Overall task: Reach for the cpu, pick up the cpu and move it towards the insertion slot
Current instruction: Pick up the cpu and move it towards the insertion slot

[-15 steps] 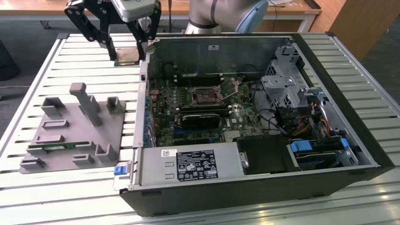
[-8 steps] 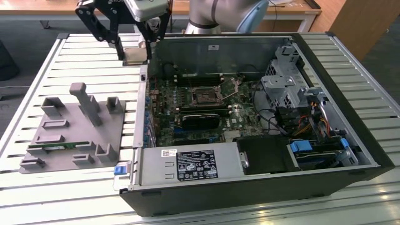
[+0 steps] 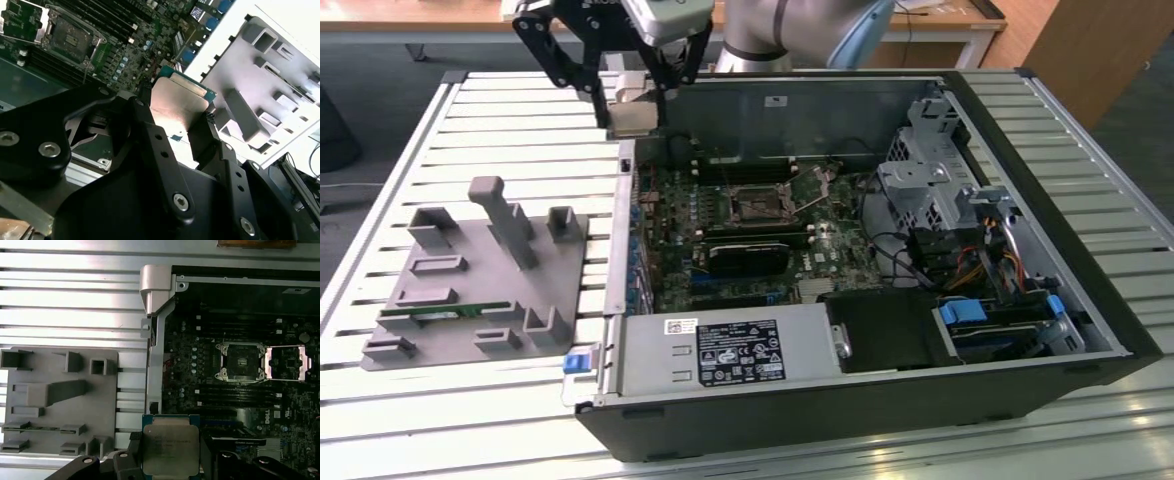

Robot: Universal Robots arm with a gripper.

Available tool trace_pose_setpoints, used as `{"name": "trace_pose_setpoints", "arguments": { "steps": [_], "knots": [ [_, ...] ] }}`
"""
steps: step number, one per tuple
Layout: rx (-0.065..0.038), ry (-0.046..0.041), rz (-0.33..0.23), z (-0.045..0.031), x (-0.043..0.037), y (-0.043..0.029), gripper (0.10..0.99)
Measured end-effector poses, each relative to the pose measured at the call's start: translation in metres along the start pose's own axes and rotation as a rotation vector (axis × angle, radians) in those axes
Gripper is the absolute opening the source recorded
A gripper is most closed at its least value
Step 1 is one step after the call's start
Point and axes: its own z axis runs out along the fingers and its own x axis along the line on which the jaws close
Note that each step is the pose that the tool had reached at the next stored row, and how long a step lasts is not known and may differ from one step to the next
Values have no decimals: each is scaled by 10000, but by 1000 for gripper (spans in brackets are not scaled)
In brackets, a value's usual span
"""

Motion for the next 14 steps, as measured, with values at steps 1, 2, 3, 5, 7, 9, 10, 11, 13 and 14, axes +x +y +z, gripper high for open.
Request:
{"name": "trace_pose_setpoints", "arguments": {
  "steps": [1, 2, 3, 5, 7, 9, 10, 11, 13, 14],
  "knots": [
    [0, 0, -1, 0, -26, -1, 541],
    [0, 0, 0, -1, -55, -1, 541],
    [0, 0, 0, -1, -84, -1, 541],
    [0, 0, 1, -2, -149, 4, 541],
    [-1, -1, -1, -1, -220, 23, 541],
    [0, 0, 0, -1, -280, 51, 541],
    [-1, 0, 0, 0, -307, 67, 541],
    [1, 0, 1, 0, -332, 84, 541],
    [0, 0, 0, 2, -408, 141, 541],
    [-1, -1, 0, 4, -457, 182, 541]
  ]
}}
